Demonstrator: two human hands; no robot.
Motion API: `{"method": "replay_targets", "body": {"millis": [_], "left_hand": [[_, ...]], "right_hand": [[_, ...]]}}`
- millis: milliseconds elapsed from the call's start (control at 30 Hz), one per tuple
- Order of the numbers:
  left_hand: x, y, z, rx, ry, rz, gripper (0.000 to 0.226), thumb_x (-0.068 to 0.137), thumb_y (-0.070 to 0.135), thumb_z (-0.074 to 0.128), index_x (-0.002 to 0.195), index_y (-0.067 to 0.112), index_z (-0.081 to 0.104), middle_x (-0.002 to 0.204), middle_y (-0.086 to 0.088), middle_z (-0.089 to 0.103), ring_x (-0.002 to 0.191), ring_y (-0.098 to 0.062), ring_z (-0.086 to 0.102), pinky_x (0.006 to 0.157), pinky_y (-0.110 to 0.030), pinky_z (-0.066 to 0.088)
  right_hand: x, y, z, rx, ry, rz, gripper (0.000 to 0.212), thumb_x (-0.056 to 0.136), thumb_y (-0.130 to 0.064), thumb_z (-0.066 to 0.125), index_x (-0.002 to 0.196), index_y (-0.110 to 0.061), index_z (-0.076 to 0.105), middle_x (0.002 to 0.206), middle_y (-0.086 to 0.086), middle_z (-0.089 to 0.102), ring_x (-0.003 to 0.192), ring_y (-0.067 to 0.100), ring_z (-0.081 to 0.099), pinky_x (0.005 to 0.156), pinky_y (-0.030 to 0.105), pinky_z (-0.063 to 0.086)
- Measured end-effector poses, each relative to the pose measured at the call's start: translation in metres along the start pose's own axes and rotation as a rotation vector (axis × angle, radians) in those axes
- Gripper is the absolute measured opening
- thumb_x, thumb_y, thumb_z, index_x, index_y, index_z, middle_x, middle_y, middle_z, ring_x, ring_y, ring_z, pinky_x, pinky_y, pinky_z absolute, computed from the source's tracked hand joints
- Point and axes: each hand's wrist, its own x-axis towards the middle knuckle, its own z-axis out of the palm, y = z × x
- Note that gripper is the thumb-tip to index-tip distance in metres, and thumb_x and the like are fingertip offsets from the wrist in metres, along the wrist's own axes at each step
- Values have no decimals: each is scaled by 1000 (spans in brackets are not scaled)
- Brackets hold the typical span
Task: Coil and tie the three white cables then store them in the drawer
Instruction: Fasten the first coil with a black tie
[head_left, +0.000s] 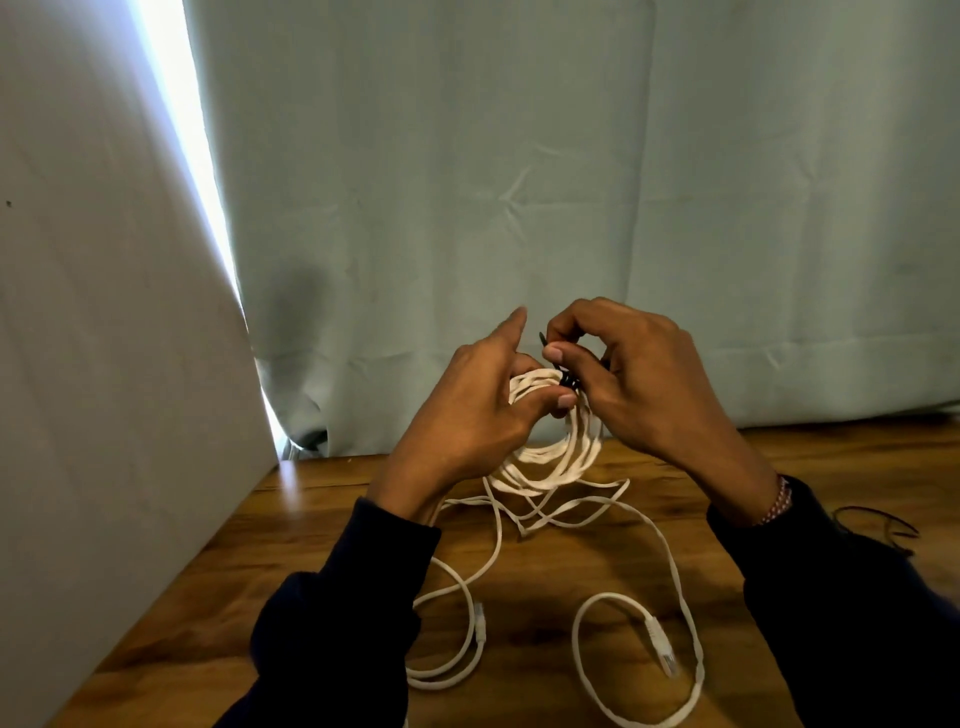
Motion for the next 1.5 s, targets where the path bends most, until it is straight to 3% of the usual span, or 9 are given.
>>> {"method": "replay_targets", "body": {"millis": [167, 233, 333, 433, 567, 733, 1033, 1233, 1500], "left_hand": [[-1, 1, -2, 12, -60, -30, 89, 89, 31, 71, 159, 18, 17, 119, 4, 73, 115, -11, 65, 108, -31, 45], [-1, 0, -3, -56, -55, -21, 88, 89, 31, 71, 159, 19, 18, 106, 4, 76, 95, -9, 71, 90, -25, 53], [0, -1, 0, -233, -6, -29, 74, 90, 27, 72, 152, 18, 32, 86, -1, 75, 69, -16, 71, 65, -28, 58], [3, -3, 1, -333, 102, -93, 56, 92, 23, 70, 141, 15, 44, 85, -5, 76, 69, -18, 71, 66, -30, 60], [5, -7, -5, -536, 257, -222, 39, 93, 20, 69, 128, 11, 52, 90, -5, 78, 77, -17, 75, 70, -30, 62], [8, -17, -13, -682, 177, -299, 36, 87, 13, 73, 120, 5, 60, 99, -13, 76, 90, -28, 75, 86, -42, 61], [5, -21, -26, -465, 88, -270, 20, 90, 11, 70, 109, 6, 72, 90, -9, 78, 82, -24, 76, 78, -36, 62], [7, -21, -20, -420, 167, -251, 22, 90, 10, 70, 112, 8, 73, 91, -7, 78, 83, -23, 76, 79, -38, 62], [7, -24, -21, -472, 190, -260, 24, 91, 7, 69, 115, 7, 73, 94, -9, 77, 83, -22, 75, 78, -34, 61]], "right_hand": [[2, 1, -5, 77, -132, 29, 5, 95, -33, 64, 96, -31, 68, 95, -17, 68, 65, -10, 58, 57, 17, 39], [4, 1, -8, 216, -172, 91, 7, 95, -32, 64, 95, -28, 70, 92, -15, 70, 59, 1, 61, 53, 17, 45], [6, -3, -13, 372, -196, 208, 21, 98, -39, 56, 101, -26, 72, 94, -11, 72, 78, 7, 69, 66, 23, 55], [5, -5, -16, 419, -270, 309, 48, 91, -61, 44, 112, -28, 70, 100, -10, 73, 93, 4, 68, 80, 25, 55], [3, -7, -16, 567, -501, 466, 53, 78, -58, 67, 121, -28, 64, 106, -6, 73, 93, 9, 73, 81, 29, 60], [4, -7, -4, 535, -313, 548, 32, 91, -28, 71, 121, -19, 61, 97, -3, 76, 82, 11, 75, 78, 32, 61], [1, -2, 6, 329, -191, 456, 20, 97, -29, 62, 113, -19, 70, 93, -4, 75, 79, 10, 73, 79, 35, 62], [5, -1, 1, 795, -292, 698, 18, 97, -20, 61, 108, -9, 71, 93, 12, 75, 93, 31, 74, 86, 41, 61], [6, 3, -6, 1268, -430, 779, 35, 89, -22, 64, 114, 3, 69, 92, 11, 64, 90, 21, 63, 94, 38, 55]]}}
